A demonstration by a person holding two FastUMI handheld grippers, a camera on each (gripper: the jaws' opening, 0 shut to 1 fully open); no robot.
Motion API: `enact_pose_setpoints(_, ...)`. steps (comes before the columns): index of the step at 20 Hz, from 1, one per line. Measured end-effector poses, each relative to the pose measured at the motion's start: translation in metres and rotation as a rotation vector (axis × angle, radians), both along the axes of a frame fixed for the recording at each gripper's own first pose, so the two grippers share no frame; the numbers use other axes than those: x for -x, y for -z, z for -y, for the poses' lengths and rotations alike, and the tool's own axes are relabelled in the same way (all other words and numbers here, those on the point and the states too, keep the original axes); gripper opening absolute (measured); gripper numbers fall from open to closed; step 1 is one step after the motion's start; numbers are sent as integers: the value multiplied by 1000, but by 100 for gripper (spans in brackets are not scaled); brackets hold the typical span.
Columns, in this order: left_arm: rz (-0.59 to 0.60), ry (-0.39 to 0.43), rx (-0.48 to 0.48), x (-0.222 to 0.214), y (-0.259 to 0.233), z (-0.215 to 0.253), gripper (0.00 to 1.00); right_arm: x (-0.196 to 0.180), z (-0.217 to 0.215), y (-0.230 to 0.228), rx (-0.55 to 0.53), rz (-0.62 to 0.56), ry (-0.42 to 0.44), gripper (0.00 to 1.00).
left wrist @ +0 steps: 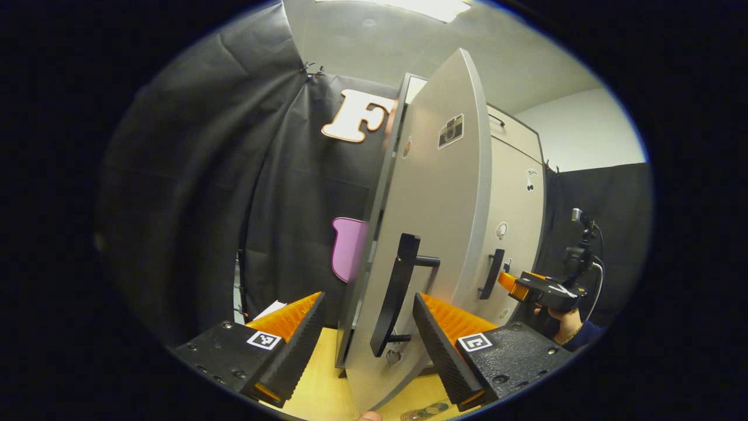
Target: Grasp the bottle in the cabinet with the left hand and place it on the coaster, then close the right door with the right hand and the left door with the left hand.
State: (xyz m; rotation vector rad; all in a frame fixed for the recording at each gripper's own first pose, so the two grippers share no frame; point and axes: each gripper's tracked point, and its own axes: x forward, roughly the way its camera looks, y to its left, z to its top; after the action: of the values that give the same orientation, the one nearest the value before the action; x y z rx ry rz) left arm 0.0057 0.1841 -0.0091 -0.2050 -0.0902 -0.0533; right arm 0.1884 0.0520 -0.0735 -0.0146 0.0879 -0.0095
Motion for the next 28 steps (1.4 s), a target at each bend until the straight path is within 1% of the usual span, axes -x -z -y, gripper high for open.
enact_pose_setpoints(1, -1, 16, 4, -3, 0, 7, 89, 4, 9, 1, -11, -8, 15, 97)
enact_pose_setpoints(2, 1, 31, 8, -5, 1, 15, 89, 7, 18, 2, -22, -15, 31, 100)
enact_pose_setpoints(5, 6, 69, 13, -14, 1, 34, 89, 21, 43, 8, -48, -37, 80, 100)
enact_pose_setpoints(8, 15, 85, 26, -24, 1, 44, 88, 33, 70, 10, -51, -50, 129, 100)
enact_pose_setpoints(9, 17, 94, 36, -25, 1, 49, 94, 37, 77, 10, -55, -53, 143, 100)
enact_pose_setpoints(13, 14, 140, 49, -33, 2, 69, 94, 50, 100, 10, -69, -67, 181, 100)
enact_pose_setpoints(15, 13, 168, 35, -36, 3, 81, 94, 56, 110, 10, -68, -69, 197, 100)
enact_pose_setpoints(16, 14, 174, 21, -39, 4, 85, 94, 58, 115, 9, -66, -71, 205, 97)
enact_pose_setpoints(17, 14, 179, 11, -42, 4, 89, 94, 62, 119, 8, -64, -72, 211, 100)
enact_pose_setpoints(18, 12, 190, 6, -46, 6, 94, 94, 64, 124, 8, -62, -71, 217, 97)
enact_pose_setpoints(19, 8, 195, 2, -51, 7, 96, 94, 67, 129, 6, -57, -68, 225, 100)
enact_pose_setpoints(21, -15, 201, -11, -58, 12, 99, 94, 73, 140, 4, -48, -67, 240, 100)
enact_pose_setpoints(22, -8, 203, -13, -61, 10, 100, 95, 76, 145, 3, -43, -67, 249, 97)
enact_pose_setpoints(23, -14, 204, -24, -63, 11, 102, 96, 80, 151, 1, -40, -65, 259, 100)
enact_pose_setpoints(25, -7, 215, -45, -68, 9, 108, 99, 85, 159, 0, -44, -66, 274, 100)
enact_pose_setpoints(26, -9, 219, -60, -71, 10, 110, 99, 86, 163, 1, -45, -68, 280, 97)
enact_pose_setpoints(27, -4, 222, -72, -74, 9, 112, 98, 89, 167, 1, -43, -68, 285, 100)
enact_pose_setpoints(28, -6, 226, -88, -78, 8, 117, 99, 91, 170, 0, -40, -68, 290, 97)
